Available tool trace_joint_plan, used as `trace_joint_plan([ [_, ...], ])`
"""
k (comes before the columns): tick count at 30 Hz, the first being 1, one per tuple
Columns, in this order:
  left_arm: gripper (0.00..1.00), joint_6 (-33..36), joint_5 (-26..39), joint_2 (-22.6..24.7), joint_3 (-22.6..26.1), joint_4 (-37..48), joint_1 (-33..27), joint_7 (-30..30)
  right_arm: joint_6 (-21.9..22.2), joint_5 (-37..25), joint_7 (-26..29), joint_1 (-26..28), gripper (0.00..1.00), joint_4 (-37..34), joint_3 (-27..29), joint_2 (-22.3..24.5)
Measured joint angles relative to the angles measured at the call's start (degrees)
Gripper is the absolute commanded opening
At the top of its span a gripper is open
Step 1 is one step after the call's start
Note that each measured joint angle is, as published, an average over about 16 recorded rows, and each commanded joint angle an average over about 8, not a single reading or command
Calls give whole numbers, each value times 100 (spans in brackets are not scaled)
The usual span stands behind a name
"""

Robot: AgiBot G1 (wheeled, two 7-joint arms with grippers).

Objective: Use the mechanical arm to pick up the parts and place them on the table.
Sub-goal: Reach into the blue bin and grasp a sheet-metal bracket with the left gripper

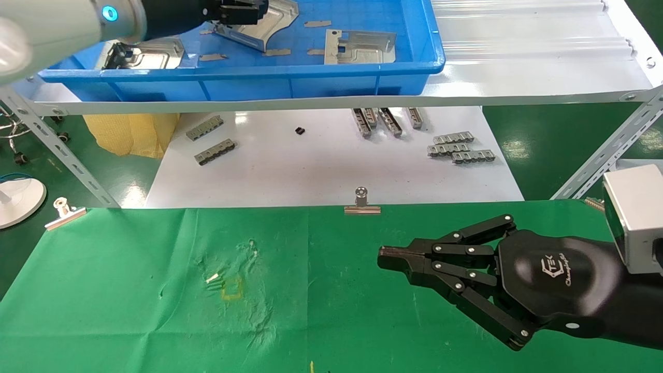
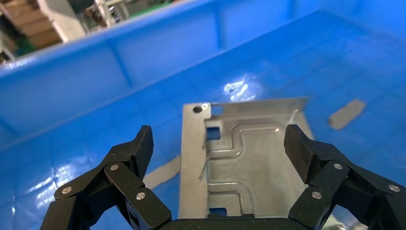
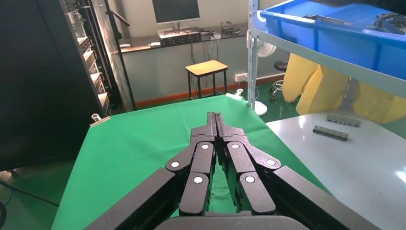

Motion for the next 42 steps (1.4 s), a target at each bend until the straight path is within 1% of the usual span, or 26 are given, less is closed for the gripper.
trace_joint_plan([
  [2,5,-172,39,112,23,178,-47,-14,0,0,0,0,0,0,0,0],
  [3,0,-231,46,153,28,244,-60,-27,0,0,0,0,0,0,0,0],
  [9,0,-391,19,258,26,426,-62,-127,0,0,0,0,0,0,0,0],
  [18,0,-467,-7,270,45,399,-7,-192,0,0,0,0,0,0,0,0],
  [27,0,-455,49,274,133,339,-28,-193,0,0,0,0,0,0,0,0],
  [40,0,-345,63,257,217,399,-102,-446,0,0,0,0,0,0,0,0],
  [41,0,-346,64,253,221,402,-108,-457,0,0,0,0,2,0,0,0],
  [42,0,-349,63,247,224,404,-115,-466,0,0,0,0,6,0,0,0],
])
